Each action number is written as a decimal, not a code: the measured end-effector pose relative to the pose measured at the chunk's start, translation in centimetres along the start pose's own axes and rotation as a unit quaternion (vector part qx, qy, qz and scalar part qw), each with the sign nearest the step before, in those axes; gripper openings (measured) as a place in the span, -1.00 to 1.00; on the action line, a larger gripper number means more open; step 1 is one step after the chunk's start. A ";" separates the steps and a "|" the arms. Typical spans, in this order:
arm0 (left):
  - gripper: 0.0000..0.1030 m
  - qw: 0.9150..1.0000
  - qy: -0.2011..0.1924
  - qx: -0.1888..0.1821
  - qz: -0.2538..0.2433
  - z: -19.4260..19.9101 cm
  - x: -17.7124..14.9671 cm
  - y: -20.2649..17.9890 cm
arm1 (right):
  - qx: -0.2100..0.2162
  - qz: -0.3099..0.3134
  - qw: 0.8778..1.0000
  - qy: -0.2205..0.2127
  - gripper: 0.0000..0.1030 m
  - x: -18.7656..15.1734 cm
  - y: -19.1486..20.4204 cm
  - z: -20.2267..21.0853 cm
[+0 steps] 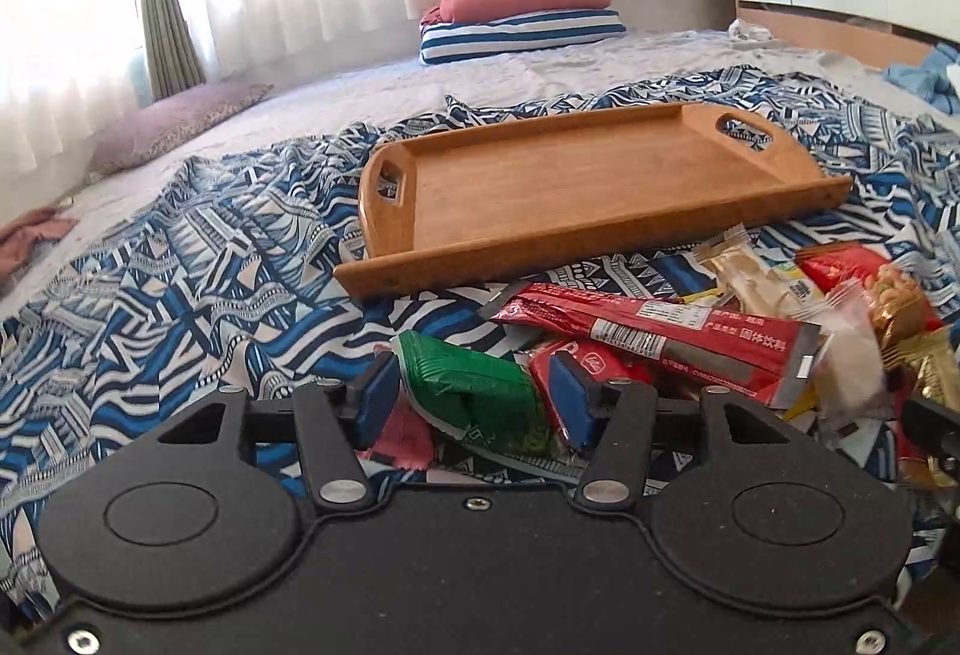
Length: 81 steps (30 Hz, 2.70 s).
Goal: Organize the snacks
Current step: 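Grasp the green wrapper with the left tool while the right tool grasps the gold bar, then carry both snacks onto the wooden tray and open both tools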
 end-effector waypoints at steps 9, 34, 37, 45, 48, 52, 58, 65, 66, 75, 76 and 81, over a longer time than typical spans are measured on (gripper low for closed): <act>-0.24 1.000 -0.002 -0.022 -0.007 -0.1 -0.2 0.0 | 0.002 -0.009 1.000 0.017 0.10 -0.4 0.1 -0.8; 0.40 0.999 -0.022 0.006 -0.042 2.7 -2.8 -0.9 | 0.004 -0.021 0.999 0.033 0.13 -0.1 -0.3 -0.5; 0.50 0.999 -0.017 0.006 -0.035 2.4 -3.2 -0.4 | 0.000 -0.018 0.999 0.032 0.18 0.0 -0.2 -0.7; -0.12 1.000 -0.010 -0.020 -0.003 4.2 -2.5 0.3 | 0.012 0.001 0.999 0.048 -0.25 -0.1 0.2 -0.5; -0.13 0.999 -0.023 -0.021 0.008 5.5 -1.8 0.8 | 0.024 -0.010 0.998 0.056 -0.30 0.0 0.2 -0.1; -0.13 0.999 -0.038 -0.024 0.022 6.6 -0.6 1.7 | 0.031 -0.024 0.998 0.053 -0.31 0.7 -0.1 0.6; -0.13 0.997 -0.039 -0.049 0.050 5.9 1.8 3.4 | 0.047 -0.038 0.998 0.028 -0.30 4.0 -0.7 0.9; -0.13 0.993 -0.056 -0.083 0.069 4.1 6.5 4.8 | 0.065 -0.046 0.996 0.027 -0.30 8.8 -1.1 -1.5; -0.13 0.992 -0.056 -0.085 0.068 3.6 7.2 4.8 | 0.070 -0.050 0.996 0.029 -0.30 9.6 -1.2 -2.0; -0.13 0.988 0.004 -0.121 0.095 -3.4 11.3 4.0 | 0.082 -0.064 0.992 0.067 -0.30 14.3 -1.2 -8.6; -0.13 0.988 0.010 -0.122 0.094 -4.3 11.4 3.7 | 0.086 -0.072 0.991 0.075 -0.30 14.6 -1.3 -9.5; -0.13 0.987 0.043 -0.120 0.094 -8.5 12.2 2.7 | 0.077 -0.094 0.987 0.108 -0.30 15.2 -1.5 -13.8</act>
Point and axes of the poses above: each gripper's, at about its wrist camera, not at the fingertips, and z roughly against the way its jaws point, y to its left, x to its top, the point moved 8 cm from there along -z, roughly the way its jaws point, and after that the axes turned 13 degrees about -z, right-handed, at the moved point
